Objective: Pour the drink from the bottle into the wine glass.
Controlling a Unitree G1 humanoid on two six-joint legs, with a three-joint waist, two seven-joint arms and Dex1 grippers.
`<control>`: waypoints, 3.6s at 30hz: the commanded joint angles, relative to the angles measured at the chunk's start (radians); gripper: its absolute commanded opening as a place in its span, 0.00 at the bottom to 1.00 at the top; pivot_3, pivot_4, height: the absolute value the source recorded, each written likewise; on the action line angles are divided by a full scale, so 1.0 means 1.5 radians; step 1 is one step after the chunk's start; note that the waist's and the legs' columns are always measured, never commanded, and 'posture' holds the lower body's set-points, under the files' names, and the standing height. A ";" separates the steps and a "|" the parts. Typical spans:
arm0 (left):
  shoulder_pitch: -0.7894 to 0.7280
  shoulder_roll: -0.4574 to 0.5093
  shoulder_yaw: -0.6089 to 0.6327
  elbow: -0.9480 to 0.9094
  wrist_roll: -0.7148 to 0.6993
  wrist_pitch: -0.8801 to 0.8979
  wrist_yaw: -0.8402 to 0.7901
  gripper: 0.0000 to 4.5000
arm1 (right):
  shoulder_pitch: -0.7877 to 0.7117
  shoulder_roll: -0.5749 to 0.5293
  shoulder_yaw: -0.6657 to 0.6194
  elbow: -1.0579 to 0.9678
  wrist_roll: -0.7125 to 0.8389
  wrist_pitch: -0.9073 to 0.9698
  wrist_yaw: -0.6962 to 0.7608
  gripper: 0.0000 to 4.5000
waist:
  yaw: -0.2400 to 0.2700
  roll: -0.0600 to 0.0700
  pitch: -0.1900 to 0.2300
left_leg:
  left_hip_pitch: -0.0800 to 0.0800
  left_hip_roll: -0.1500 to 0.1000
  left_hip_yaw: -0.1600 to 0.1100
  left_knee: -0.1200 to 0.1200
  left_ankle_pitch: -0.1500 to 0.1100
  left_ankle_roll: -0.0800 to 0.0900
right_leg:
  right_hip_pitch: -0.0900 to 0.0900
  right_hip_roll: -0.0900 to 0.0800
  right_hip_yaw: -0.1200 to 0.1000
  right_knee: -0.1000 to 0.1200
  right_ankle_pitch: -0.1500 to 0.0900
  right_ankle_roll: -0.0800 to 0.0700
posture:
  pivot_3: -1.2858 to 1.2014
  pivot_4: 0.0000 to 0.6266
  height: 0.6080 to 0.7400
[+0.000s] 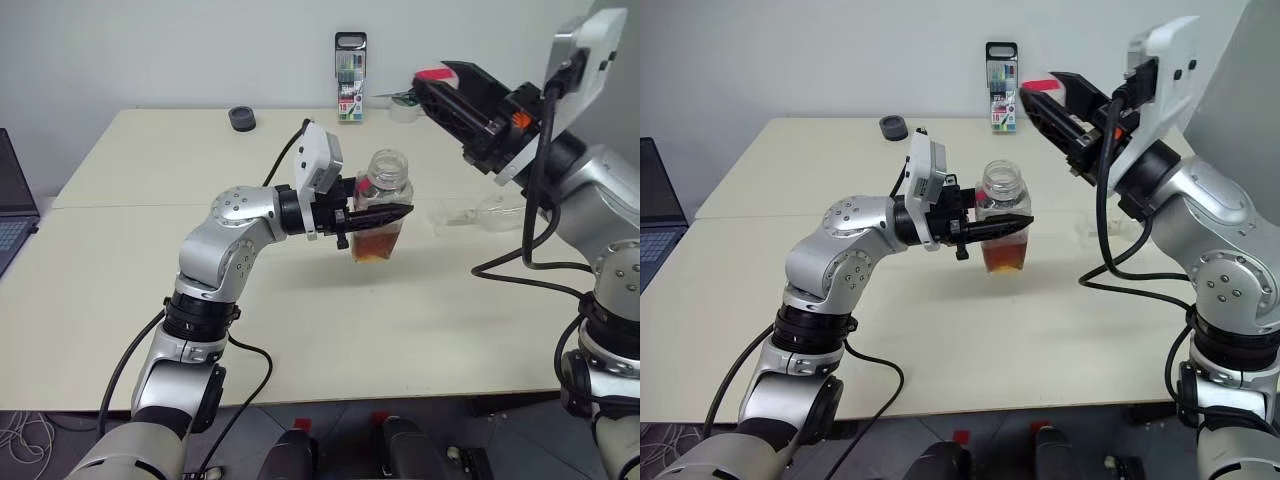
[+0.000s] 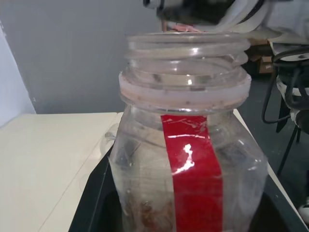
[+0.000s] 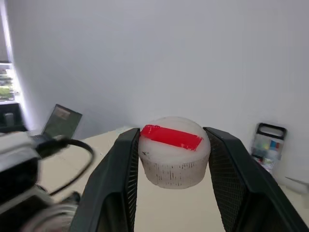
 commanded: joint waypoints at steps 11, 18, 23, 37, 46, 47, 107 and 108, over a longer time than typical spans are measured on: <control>-0.009 -0.006 0.006 -0.026 -0.006 -0.008 0.005 0.39 | 0.465 0.139 0.066 0.005 -0.289 -0.099 -0.123 0.39 | -0.001 0.000 0.000 | 0.002 0.000 0.004 0.000 0.000 0.000 | -0.001 0.003 0.002 0.003 -0.001 0.001 | 0.52 0.24 1.00; -0.013 -0.008 0.003 -0.022 -0.002 -0.011 0.001 0.39 | 0.476 0.195 0.048 0.067 -0.329 -0.166 -0.106 0.92 | -0.005 0.000 0.000 | 0.002 0.000 0.003 0.000 0.000 0.000 | 0.000 0.004 0.001 0.003 -0.001 0.001 | 0.52 0.24 1.00; -0.012 -0.007 0.004 -0.025 -0.002 -0.009 0.001 0.39 | 0.469 0.194 0.041 0.062 -0.343 -0.165 -0.088 0.99 | -0.005 0.000 0.000 | 0.002 0.000 0.003 0.000 0.000 0.000 | 0.000 0.003 0.001 0.003 -0.001 0.001 | 0.52 0.24 1.00; -0.010 -0.007 0.006 -0.027 -0.001 -0.008 0.007 0.39 | 0.442 0.196 0.034 0.054 -0.347 -0.139 -0.059 0.99 | -0.005 0.000 0.000 | 0.002 0.000 0.003 0.000 0.000 0.000 | 0.000 0.003 0.001 0.003 -0.001 0.001 | 0.52 0.24 1.00; -0.010 -0.006 0.005 -0.027 -0.001 -0.009 0.006 0.39 | 0.418 0.254 -0.015 0.053 -0.318 -0.116 -0.100 0.99 | -0.005 0.000 0.000 | 0.002 0.000 0.003 0.000 0.000 0.000 | 0.000 0.003 0.001 0.003 -0.001 0.001 | 0.52 0.24 1.00; -0.010 -0.006 0.005 -0.026 -0.001 -0.009 0.005 0.39 | 0.420 0.237 0.000 0.052 -0.331 -0.116 -0.081 0.99 | -0.005 0.001 0.000 | 0.002 0.000 0.003 0.000 0.000 0.000 | 0.000 0.003 0.001 0.003 -0.001 0.001 | 0.52 0.24 1.00; -0.039 0.005 0.242 0.676 0.223 -0.493 0.448 0.39 | 0.003 0.000 0.028 -0.041 0.123 0.088 0.171 0.99 | 0.010 -0.001 0.000 | 0.000 -0.002 0.002 0.001 0.000 0.000 | -0.001 -0.003 -0.001 0.003 0.000 0.001 | 0.52 0.24 1.00; -0.036 0.003 0.244 0.676 0.221 -0.493 0.447 0.54 | 0.005 0.000 0.029 -0.043 0.123 0.087 0.170 1.00 | 0.010 -0.001 0.000 | 0.000 -0.002 0.002 0.001 0.000 0.000 | -0.001 -0.002 -0.001 0.003 0.000 0.001 | 0.52 0.24 1.00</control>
